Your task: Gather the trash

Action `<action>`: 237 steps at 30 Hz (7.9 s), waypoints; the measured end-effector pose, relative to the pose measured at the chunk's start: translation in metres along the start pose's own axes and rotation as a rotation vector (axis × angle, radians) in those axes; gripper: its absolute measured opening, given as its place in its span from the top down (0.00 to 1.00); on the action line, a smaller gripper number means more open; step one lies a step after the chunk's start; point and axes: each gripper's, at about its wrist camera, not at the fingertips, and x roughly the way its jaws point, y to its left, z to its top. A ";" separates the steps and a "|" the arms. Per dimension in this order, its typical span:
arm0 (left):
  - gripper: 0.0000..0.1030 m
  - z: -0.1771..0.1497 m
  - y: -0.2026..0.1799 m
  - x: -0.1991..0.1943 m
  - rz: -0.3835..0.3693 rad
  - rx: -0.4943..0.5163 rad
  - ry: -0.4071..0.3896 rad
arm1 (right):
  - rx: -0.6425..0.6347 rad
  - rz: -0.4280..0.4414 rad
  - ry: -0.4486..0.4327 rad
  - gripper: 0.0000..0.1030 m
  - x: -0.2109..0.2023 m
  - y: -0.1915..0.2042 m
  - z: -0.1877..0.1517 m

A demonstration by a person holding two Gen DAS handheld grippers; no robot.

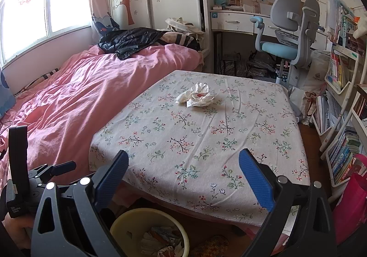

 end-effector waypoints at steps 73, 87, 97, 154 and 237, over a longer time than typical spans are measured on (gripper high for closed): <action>0.90 0.218 -0.003 0.201 -0.173 0.095 0.205 | 0.066 0.095 0.183 0.10 0.223 -0.040 0.094; 0.90 0.215 0.006 0.166 -0.149 0.093 0.150 | 0.134 0.014 0.250 0.65 0.275 -0.061 0.100; 0.90 0.195 0.024 0.119 -0.131 0.022 0.080 | 0.213 0.155 0.167 0.73 0.203 -0.057 0.101; 0.90 0.070 0.017 0.006 -0.157 0.042 0.027 | 0.246 0.327 0.354 0.71 0.063 0.033 -0.095; 0.07 0.091 0.022 -0.010 0.099 0.025 -0.116 | 0.053 -0.031 -0.009 0.07 0.031 -0.020 0.030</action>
